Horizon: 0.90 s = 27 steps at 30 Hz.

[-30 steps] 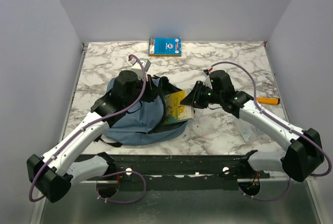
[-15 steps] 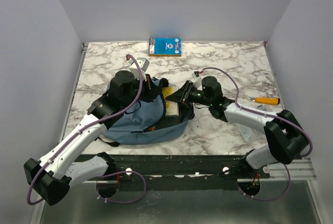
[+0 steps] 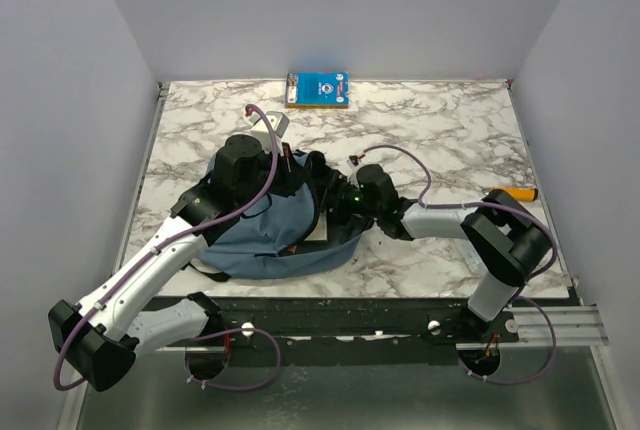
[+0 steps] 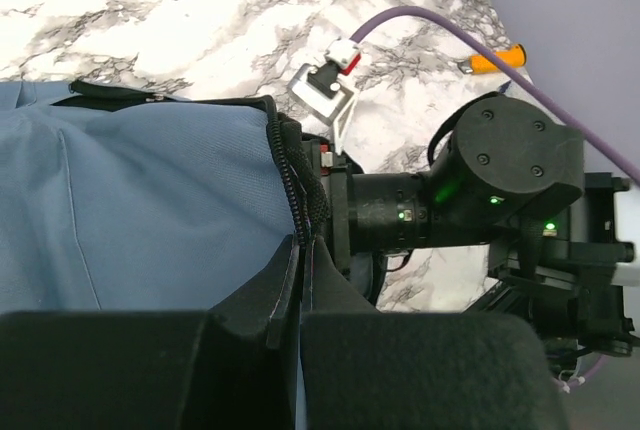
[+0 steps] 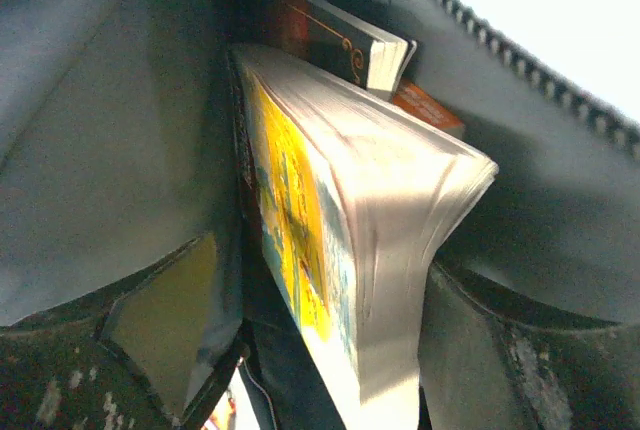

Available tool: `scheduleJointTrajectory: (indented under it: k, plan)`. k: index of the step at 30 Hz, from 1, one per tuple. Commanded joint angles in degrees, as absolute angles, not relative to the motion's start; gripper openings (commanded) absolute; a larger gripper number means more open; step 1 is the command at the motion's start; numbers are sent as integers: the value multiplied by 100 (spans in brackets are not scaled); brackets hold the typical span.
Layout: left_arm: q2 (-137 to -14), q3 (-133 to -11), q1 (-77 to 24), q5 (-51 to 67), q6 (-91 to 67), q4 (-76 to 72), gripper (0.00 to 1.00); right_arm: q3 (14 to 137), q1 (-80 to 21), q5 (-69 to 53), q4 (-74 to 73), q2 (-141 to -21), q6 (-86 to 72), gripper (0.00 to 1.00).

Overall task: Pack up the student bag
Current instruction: Place the book in the student bag.

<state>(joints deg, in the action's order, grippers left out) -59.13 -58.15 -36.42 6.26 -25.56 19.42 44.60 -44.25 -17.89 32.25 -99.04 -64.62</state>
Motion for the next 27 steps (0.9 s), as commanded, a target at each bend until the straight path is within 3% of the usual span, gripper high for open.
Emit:
scheduleJointTrajectory:
  k: [1,7,11,15,18,20,22,24,27]
  plan:
    - [-5756,-5732,-3638,512,-2522,1691,0,4529,-4412,-1546,2124,-9364,-5912,79]
    - [-5844,-5722,-3636,640,-2557,1613,0,4184,-4419,-1662,1633,-8963,-5869,80]
    - [-5853,-5696,-3639,694,-2605,1595,0,4150,-4445,-1570,1965,-8998,-5975,65]
    - [-5879,-5670,-3638,772,-2727,1545,0,4642,-4509,-1482,2846,-9589,-6455,35]
    - [-5896,-5651,-3643,770,-2786,1504,0,4977,-4618,-1415,3906,-10165,-7148,25]
    - [-5872,-5622,-3637,676,-2787,1512,0,5035,-4658,-1404,4068,-10318,-7359,29]
    - [-5817,-5575,-3639,624,-2743,1504,0,4801,-4658,-1160,3825,-10052,-7221,45]
    - [-5785,-5547,-3638,610,-2693,1507,0,4790,-4646,-827,2900,-9725,-6763,67]
    - [-5777,-5539,-3639,605,-2622,1504,0,4794,-4605,-821,1991,-9475,-6306,80]
